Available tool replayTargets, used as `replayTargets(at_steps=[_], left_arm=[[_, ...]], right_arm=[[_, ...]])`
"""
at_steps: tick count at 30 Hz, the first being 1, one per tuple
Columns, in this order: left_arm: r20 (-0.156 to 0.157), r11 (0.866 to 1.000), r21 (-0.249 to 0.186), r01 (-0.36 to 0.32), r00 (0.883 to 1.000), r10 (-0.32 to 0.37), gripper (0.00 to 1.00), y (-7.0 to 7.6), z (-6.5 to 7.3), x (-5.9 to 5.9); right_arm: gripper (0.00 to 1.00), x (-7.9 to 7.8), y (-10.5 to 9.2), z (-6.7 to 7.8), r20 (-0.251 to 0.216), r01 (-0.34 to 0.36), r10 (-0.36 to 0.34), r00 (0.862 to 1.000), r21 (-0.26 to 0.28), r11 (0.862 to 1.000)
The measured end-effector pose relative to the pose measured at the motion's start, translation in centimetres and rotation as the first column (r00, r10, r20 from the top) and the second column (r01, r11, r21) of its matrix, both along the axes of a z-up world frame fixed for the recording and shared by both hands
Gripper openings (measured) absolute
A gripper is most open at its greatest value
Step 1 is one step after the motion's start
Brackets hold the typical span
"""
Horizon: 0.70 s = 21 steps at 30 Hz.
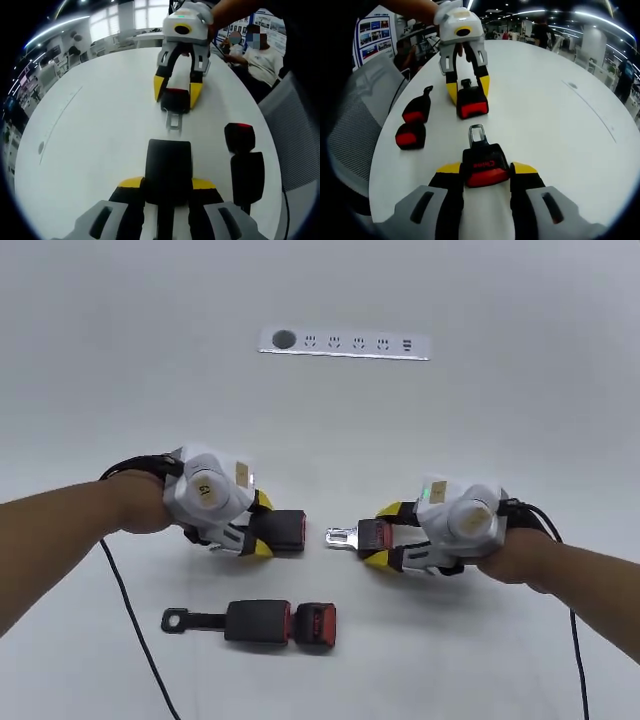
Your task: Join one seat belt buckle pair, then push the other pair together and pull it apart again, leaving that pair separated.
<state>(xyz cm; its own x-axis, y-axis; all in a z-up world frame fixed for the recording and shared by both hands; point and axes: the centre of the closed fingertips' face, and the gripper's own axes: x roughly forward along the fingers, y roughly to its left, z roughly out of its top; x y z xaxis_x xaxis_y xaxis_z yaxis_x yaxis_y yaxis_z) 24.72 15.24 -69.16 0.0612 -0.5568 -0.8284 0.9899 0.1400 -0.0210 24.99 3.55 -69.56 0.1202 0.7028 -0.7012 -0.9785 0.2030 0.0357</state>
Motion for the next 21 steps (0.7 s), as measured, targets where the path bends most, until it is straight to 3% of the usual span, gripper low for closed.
replayTargets(at_steps=[11, 21], left_arm=[[-0.002, 1.0, 0.005, 0.001, 1.0, -0.001, 0.34, 0.1, -0.1, 0.0], [-0.003, 1.0, 0.016, 0.022, 1.0, -0.022, 0.34, 0.1, -0.2, 0.1]], right_arm=[[0.35, 1.0, 1.6, 0.4, -0.003, -0.005, 0.005, 1.0, 0.021, 1.0], [0.35, 1.0, 3.9, 0.4, -0.001, -0.038, 0.038, 0.999, 0.032, 0.999]])
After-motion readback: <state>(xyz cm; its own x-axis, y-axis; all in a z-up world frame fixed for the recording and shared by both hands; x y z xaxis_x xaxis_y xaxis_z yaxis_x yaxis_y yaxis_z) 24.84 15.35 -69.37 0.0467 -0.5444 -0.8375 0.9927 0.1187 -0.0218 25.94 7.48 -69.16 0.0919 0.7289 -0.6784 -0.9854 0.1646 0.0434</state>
